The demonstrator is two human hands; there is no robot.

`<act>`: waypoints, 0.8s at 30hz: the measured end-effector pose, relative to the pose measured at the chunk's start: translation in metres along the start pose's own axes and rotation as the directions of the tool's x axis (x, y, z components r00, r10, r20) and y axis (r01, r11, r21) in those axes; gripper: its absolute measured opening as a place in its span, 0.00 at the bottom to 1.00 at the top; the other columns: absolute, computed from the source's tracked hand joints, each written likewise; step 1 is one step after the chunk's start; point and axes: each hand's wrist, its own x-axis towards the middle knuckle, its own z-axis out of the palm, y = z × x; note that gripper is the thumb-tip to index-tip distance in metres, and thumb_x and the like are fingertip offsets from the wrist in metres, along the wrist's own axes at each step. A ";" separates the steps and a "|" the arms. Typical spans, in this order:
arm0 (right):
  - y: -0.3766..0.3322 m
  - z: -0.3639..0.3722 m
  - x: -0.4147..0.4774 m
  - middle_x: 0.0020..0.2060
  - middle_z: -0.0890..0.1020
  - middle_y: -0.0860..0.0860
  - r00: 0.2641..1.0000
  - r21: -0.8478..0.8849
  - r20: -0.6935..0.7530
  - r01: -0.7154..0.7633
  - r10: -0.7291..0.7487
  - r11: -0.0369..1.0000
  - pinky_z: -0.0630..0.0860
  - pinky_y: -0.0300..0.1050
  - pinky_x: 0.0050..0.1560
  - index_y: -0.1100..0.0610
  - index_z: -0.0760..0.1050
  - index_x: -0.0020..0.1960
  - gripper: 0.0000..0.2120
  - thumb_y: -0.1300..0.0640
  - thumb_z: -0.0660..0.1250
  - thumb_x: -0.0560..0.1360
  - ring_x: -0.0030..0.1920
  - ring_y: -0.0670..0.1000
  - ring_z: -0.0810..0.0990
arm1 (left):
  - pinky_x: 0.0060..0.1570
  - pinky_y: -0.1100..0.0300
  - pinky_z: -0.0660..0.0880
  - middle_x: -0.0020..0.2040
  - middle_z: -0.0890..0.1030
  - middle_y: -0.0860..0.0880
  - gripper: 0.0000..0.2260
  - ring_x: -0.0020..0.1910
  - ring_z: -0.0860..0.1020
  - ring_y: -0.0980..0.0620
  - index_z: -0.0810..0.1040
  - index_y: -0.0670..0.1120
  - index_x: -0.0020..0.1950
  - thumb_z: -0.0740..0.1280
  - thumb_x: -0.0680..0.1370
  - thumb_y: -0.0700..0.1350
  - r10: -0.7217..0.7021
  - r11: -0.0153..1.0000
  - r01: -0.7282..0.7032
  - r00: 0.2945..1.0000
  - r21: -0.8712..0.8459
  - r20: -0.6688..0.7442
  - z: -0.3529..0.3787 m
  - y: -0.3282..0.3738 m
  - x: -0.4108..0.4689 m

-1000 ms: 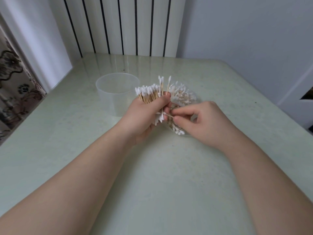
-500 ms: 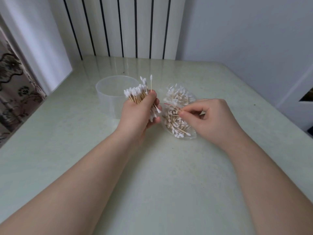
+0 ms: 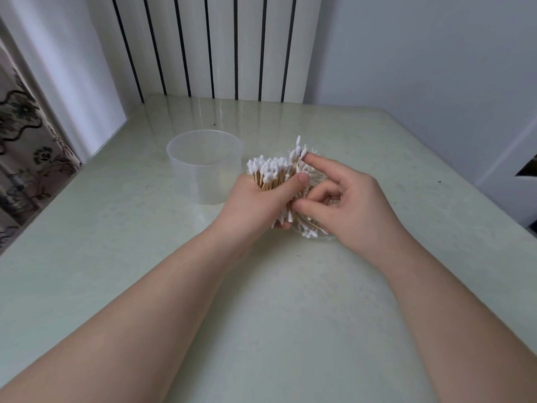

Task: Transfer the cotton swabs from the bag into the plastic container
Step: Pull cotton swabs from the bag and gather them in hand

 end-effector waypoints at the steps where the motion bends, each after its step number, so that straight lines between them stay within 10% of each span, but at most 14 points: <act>1: 0.000 0.000 0.000 0.33 0.84 0.49 1.000 -0.040 0.008 0.011 -0.010 0.999 0.74 0.35 0.44 0.46 0.70 0.73 0.35 0.62 0.78 0.70 0.33 0.41 0.76 | 0.31 0.58 0.76 0.36 0.80 0.38 0.07 0.32 0.78 0.47 0.81 0.43 0.44 0.71 0.80 0.44 -0.008 1.000 0.008 1.000 0.001 0.015 0.000 0.000 0.000; 7: -0.001 -0.010 -0.002 0.37 0.84 0.46 0.998 -0.171 0.042 0.055 -0.048 0.984 0.72 0.34 0.42 0.41 0.67 0.75 0.42 0.55 0.81 0.67 0.33 0.43 0.73 | 0.49 0.44 0.80 0.44 0.85 0.39 0.11 0.42 0.83 0.45 0.83 0.42 0.43 0.68 0.81 0.47 0.026 0.997 -0.029 0.999 0.078 0.032 -0.003 -0.008 0.005; 12: -0.001 -0.013 -0.001 0.60 0.75 0.36 0.988 -0.271 0.087 0.145 -0.125 0.952 0.68 0.30 0.45 0.42 0.63 0.78 0.46 0.51 0.81 0.65 0.46 0.43 0.75 | 0.51 0.47 0.77 0.40 0.83 0.46 0.07 0.42 0.80 0.47 0.84 0.45 0.44 0.68 0.80 0.45 -0.008 1.000 0.008 0.990 0.003 0.143 -0.006 -0.008 0.006; 16: -0.002 -0.015 -0.001 0.56 0.71 0.30 0.984 -0.290 0.158 0.120 -0.076 0.949 0.66 0.32 0.50 0.44 0.64 0.78 0.45 0.52 0.81 0.66 0.41 0.30 0.74 | 0.45 0.53 0.77 0.38 0.81 0.46 0.03 0.39 0.79 0.49 0.80 0.42 0.48 0.67 0.79 0.37 -0.030 0.998 0.043 0.971 -0.051 0.238 -0.004 -0.008 0.003; 21: -0.002 -0.013 0.000 0.73 0.64 0.34 0.974 -0.285 0.202 0.159 -0.103 0.945 0.71 0.36 0.60 0.46 0.61 0.79 0.48 0.49 0.81 0.65 0.69 0.36 0.69 | 0.35 0.61 0.77 0.35 0.79 0.46 0.08 0.34 0.79 0.54 0.77 0.41 0.48 0.63 0.80 0.30 -0.069 0.984 0.117 0.943 -0.131 0.327 -0.001 -0.004 -0.001; 24: -0.003 -0.012 0.000 0.62 0.71 0.29 0.976 -0.296 0.198 0.149 -0.092 0.943 0.70 0.37 0.55 0.46 0.67 0.76 0.43 0.50 0.82 0.64 0.48 0.28 0.74 | 0.34 0.58 0.78 0.35 0.79 0.46 0.10 0.34 0.79 0.53 0.77 0.43 0.46 0.62 0.80 0.30 -0.090 0.978 0.149 0.931 -0.145 0.354 0.000 -0.003 -0.003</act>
